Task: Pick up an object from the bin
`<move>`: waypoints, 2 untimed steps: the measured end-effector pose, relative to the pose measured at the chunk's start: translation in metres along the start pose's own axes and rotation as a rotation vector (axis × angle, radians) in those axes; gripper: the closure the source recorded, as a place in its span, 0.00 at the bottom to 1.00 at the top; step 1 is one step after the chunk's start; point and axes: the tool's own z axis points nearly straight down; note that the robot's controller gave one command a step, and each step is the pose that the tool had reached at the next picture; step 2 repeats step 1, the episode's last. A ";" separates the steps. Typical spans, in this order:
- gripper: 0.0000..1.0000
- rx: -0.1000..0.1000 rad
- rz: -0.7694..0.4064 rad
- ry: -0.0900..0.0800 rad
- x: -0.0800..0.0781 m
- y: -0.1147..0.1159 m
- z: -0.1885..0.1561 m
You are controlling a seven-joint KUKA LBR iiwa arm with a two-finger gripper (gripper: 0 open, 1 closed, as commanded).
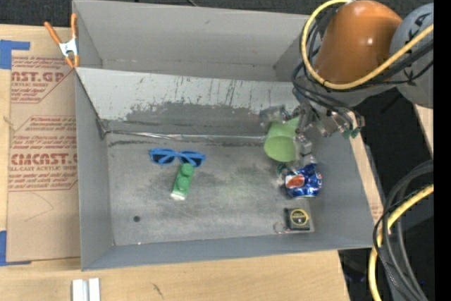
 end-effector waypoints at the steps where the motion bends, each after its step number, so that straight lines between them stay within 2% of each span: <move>1: 1.00 0.002 0.034 0.000 0.040 -0.014 -0.112; 2: 1.00 0.002 0.034 0.000 0.040 -0.014 -0.112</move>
Offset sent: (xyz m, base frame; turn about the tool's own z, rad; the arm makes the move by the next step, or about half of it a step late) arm -0.0337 -0.0273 0.1065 0.0310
